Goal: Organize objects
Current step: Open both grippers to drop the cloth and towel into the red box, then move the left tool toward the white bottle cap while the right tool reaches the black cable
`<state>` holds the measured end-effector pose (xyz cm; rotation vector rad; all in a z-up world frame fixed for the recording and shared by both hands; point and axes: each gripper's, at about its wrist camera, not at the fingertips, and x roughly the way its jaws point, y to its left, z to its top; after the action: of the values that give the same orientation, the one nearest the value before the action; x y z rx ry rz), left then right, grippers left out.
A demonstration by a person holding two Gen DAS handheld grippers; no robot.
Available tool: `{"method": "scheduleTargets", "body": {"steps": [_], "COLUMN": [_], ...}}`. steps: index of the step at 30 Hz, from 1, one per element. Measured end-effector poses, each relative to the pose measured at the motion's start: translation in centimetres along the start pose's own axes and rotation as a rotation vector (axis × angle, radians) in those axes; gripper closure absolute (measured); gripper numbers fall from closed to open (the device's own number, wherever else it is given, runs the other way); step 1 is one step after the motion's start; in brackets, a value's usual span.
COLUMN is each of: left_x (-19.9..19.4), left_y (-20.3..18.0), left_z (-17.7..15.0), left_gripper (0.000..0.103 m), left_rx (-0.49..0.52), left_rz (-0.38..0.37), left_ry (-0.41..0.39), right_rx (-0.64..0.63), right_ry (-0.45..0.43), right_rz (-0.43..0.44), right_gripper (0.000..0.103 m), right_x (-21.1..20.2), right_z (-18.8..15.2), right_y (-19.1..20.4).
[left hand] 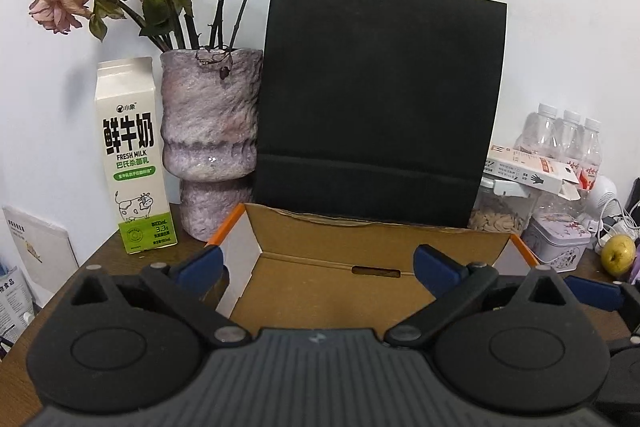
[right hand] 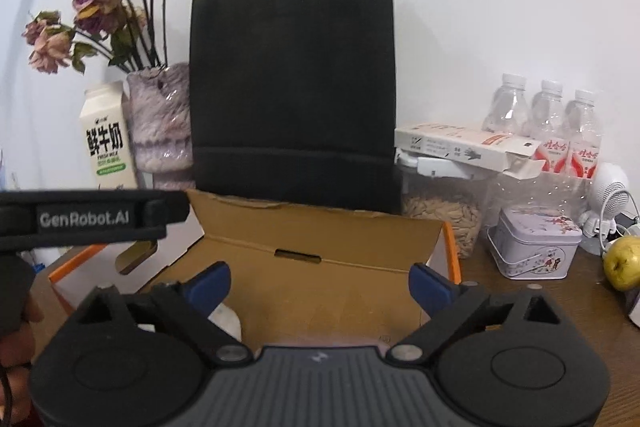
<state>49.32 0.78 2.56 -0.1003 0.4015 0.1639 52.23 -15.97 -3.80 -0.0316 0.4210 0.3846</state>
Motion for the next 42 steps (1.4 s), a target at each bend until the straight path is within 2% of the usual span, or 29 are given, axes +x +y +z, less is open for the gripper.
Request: {"method": "scheduleTargets", "body": {"steps": [9,14,20,37,42], "left_x": [-0.9,-2.5,-5.7,-13.5,-15.7], "left_y": [0.1,0.0,-0.1,0.3,1.0], "left_z": [0.4,0.7,1.1,-0.7,-1.7], "left_gripper": [0.000,0.000,0.000,0.000,0.000], "left_rx": [-0.015,-0.008,-0.006,0.003,-0.004], "left_rz": [-0.007,-0.036,-0.069,-0.101,-0.106], "left_ry": [-0.013,-0.023,-0.060,-0.081,-0.063], "right_rx": [-0.001,0.013,0.026,-0.004,0.000], "right_ry": [-0.017,-0.027,-0.038,-0.062,-0.063], "right_rz": [-0.005,0.004,0.011,-0.006,-0.008], "right_gripper": [0.000,0.000,0.000,0.000,0.000], "right_x": [-1.0,-2.5,-4.4,-11.7,-14.5], "right_z": [0.3,0.9,1.4,-0.2,-1.1], "right_y": [0.0,0.0,0.0,0.9,0.9]}}
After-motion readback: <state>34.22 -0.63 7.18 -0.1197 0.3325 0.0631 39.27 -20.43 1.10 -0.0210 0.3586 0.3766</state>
